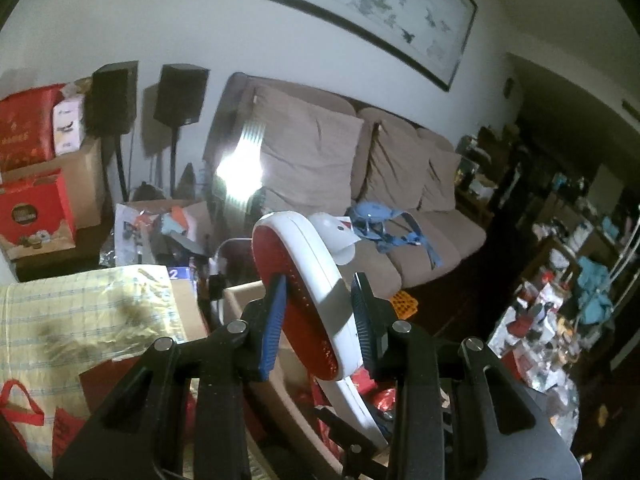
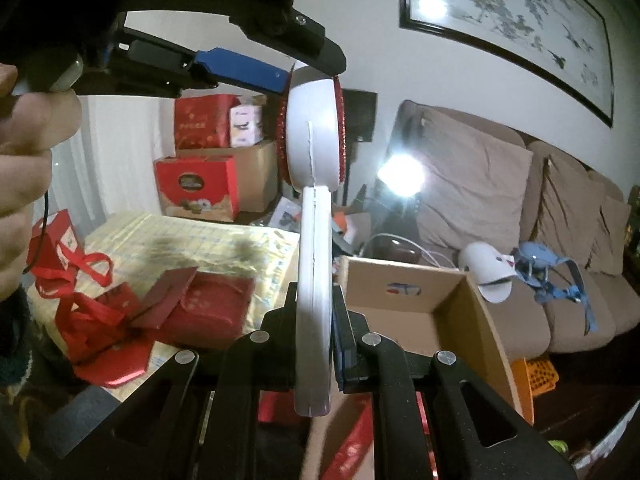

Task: Organize objects
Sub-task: 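Carry the lint brush with both grippers over the cardboard box, then open both grippers to drop the lint brush into the box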

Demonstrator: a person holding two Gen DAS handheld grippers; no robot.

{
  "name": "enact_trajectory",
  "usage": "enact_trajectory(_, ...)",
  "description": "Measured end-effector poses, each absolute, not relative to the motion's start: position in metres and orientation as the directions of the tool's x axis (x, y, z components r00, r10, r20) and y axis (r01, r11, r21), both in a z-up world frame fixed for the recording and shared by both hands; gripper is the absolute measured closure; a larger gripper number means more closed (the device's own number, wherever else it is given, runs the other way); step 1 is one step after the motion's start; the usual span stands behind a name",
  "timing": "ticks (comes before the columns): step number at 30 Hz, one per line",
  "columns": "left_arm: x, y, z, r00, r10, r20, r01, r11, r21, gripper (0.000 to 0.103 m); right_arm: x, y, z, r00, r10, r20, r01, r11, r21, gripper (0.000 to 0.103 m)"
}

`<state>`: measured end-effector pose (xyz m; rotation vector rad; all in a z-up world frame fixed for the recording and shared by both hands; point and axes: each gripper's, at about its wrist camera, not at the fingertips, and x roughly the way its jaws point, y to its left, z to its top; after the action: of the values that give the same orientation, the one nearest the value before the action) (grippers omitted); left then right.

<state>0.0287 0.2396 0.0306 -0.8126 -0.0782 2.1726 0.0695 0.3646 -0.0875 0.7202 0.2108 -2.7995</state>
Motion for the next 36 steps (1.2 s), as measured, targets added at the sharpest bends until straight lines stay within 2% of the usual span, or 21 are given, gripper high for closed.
enact_trajectory(6, 0.050, 0.274, 0.027, -0.474, 0.711, -0.520, -0.701, -0.662, -0.266, 0.076, 0.067, 0.388, -0.095, -0.850, -0.144, -0.507, 0.220, -0.971, -0.092, 0.091)
enact_trajectory(10, 0.050, 0.293, 0.023, -0.420, 0.725, -0.546, -0.717, -0.634, -0.290, 0.098, 0.069, 0.408, -0.091, -0.868, -0.124, -0.481, 0.177, -0.982, -0.067, 0.091)
enact_trajectory(14, 0.040, 0.322, 0.005, -0.363, 0.744, -0.561, -0.730, -0.601, -0.324, 0.099, 0.065, 0.424, -0.097, -0.854, -0.100, -0.510, 0.161, -0.984, -0.076, 0.092)
enact_trajectory(15, 0.035, 0.331, -0.004, -0.351, 0.738, -0.577, -0.727, -0.603, -0.330, 0.099, 0.059, 0.428, -0.103, -0.837, -0.091, -0.540, 0.150, -0.987, -0.065, 0.100)
enact_trajectory(16, 0.027, 0.340, -0.017, -0.332, 0.726, -0.602, -0.716, -0.610, -0.340, 0.101, 0.052, 0.434, -0.112, -0.809, -0.089, -0.580, 0.135, -0.990, -0.036, 0.102)
enact_trajectory(19, 0.007, 0.351, -0.055, -0.281, 0.693, -0.664, -0.657, -0.643, -0.393, 0.101, 0.033, 0.456, -0.141, -0.717, -0.122, -0.686, 0.099, -0.992, 0.073, 0.103)
enact_trajectory(23, -0.005, 0.351, -0.099, -0.229, 0.629, -0.743, -0.608, -0.689, -0.395, 0.101, 0.020, 0.465, -0.174, -0.597, -0.121, -0.793, 0.080, -0.993, 0.091, 0.103)
enact_trajectory(29, -0.005, 0.323, -0.101, -0.233, 0.600, -0.765, -0.608, -0.704, -0.367, 0.101, 0.027, 0.489, -0.167, -0.611, -0.118, -0.783, 0.019, -0.991, 0.134, 0.101)
enact_trajectory(36, -0.022, 0.225, -0.051, -0.370, 0.558, -0.743, -0.563, -0.771, -0.298, 0.101, 0.026, 0.502, -0.159, -0.629, -0.130, -0.766, -0.016, -0.984, 0.179, 0.100)
